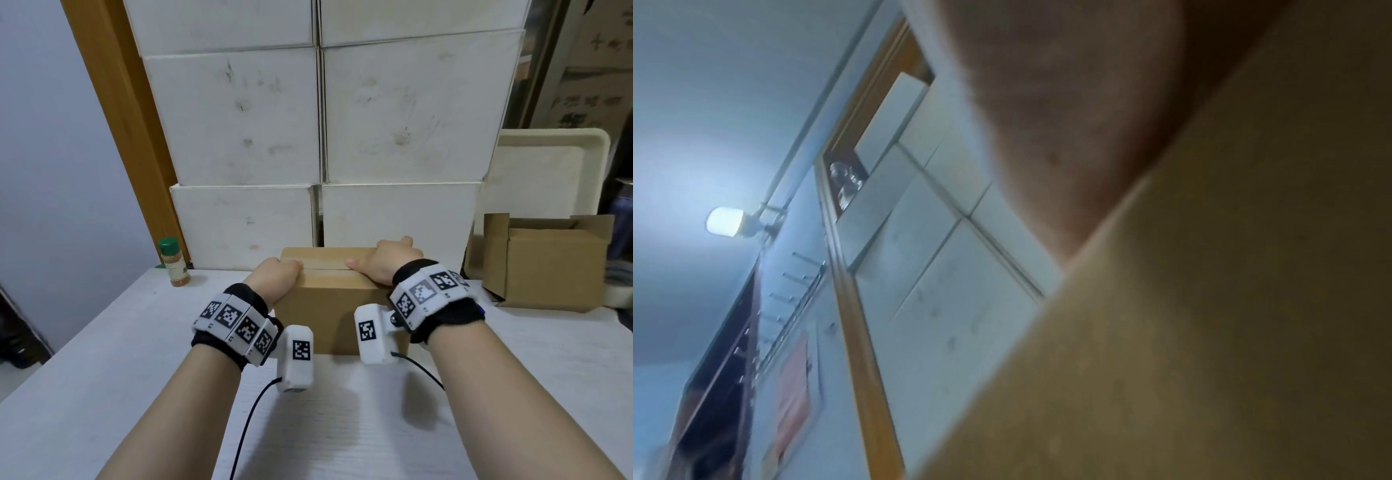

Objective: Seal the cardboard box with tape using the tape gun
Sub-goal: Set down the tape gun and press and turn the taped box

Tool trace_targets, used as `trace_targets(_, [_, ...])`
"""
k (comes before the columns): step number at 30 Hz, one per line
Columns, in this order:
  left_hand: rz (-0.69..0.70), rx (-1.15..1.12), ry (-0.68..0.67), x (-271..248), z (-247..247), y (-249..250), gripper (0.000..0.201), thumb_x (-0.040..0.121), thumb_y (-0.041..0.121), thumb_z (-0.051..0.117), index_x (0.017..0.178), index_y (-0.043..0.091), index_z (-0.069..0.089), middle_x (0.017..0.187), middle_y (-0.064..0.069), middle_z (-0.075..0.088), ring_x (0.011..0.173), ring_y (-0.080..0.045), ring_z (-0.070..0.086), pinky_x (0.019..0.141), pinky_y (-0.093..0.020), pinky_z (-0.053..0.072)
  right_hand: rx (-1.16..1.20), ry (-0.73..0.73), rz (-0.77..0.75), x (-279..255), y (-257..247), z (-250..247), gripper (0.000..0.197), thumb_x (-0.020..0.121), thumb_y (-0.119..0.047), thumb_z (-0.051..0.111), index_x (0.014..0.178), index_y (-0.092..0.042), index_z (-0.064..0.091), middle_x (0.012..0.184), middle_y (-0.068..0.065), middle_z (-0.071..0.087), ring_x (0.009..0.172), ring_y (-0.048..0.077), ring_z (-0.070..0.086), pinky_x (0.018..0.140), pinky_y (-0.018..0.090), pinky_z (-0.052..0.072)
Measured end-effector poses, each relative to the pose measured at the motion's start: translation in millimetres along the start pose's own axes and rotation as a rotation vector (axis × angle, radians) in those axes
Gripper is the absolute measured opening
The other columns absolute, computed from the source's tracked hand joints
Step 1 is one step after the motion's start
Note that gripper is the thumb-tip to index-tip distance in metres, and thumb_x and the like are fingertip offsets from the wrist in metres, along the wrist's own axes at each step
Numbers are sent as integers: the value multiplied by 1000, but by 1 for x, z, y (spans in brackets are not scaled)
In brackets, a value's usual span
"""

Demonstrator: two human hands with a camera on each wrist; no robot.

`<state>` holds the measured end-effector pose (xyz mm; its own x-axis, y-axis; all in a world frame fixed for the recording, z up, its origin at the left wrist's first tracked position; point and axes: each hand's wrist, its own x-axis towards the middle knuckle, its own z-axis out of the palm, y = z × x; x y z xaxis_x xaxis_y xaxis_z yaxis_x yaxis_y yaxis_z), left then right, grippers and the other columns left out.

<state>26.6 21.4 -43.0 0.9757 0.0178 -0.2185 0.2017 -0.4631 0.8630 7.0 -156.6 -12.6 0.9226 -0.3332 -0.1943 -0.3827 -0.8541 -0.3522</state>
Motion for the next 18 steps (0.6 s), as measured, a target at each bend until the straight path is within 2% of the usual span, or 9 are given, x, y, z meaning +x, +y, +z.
trace_targets(3, [1,-33,-7,2,0,-1,46,93,34,38,121,-2,48,109,-19,61,99,-35,62,93,-49,51,65,11,-92,0,16,-6,61,92,-45,52,143,-14,39,150,10,32,132,29,41,108,35,33])
trace_targets(6, [0,-22,23,-2,1,2,50,97,33,31,122,-6,50,89,-14,60,78,-29,59,71,-37,53,108,66,-118,-3,26,-8,47,98,-23,46,142,-11,41,148,8,41,135,25,40,110,30,29])
trace_targets(7, [9,3,32,-4,1,3,59,98,41,28,125,-5,50,93,-16,62,82,-31,61,72,-36,52,100,70,-113,-4,24,-10,43,99,-19,43,140,-7,45,146,10,44,133,27,42,109,31,31])
trace_targets(8, [8,54,30,-6,1,4,71,94,55,26,128,-3,50,106,-19,64,95,-34,62,84,-38,52,96,61,-109,-6,19,-11,42,99,-20,41,137,-3,48,142,12,48,130,29,46,107,33,34])
trace_targets(10, [1,128,9,-11,3,5,90,79,76,36,128,1,50,121,-17,61,109,-32,60,98,-40,47,93,20,-63,-12,3,-9,62,93,-47,46,134,0,48,141,17,47,127,34,47,106,37,36])
trace_targets(12, [2,122,6,-11,5,7,80,77,67,55,125,3,50,110,-10,61,98,-26,61,89,-34,51,111,-14,48,-18,-11,-2,107,66,-79,53,142,-6,36,153,20,26,131,36,41,105,40,35])
trace_targets(14, [-8,135,31,-9,7,8,73,80,57,59,128,3,47,108,-8,58,95,-24,59,85,-32,50,114,24,72,-20,-14,5,127,47,-86,59,144,-10,31,154,19,20,128,34,44,95,37,42])
trace_targets(16, [-12,148,42,-5,5,6,72,83,53,56,133,2,42,120,-11,56,104,-27,58,91,-34,49,113,20,6,-18,-7,3,116,51,-81,64,138,-9,40,147,15,36,120,30,52,84,32,44])
trace_targets(18, [-15,143,26,-2,3,5,66,89,48,50,134,1,41,127,-14,55,110,-30,57,97,-39,48,154,18,-52,-15,4,-6,84,71,-61,68,131,-5,49,136,12,51,118,28,55,82,29,42])
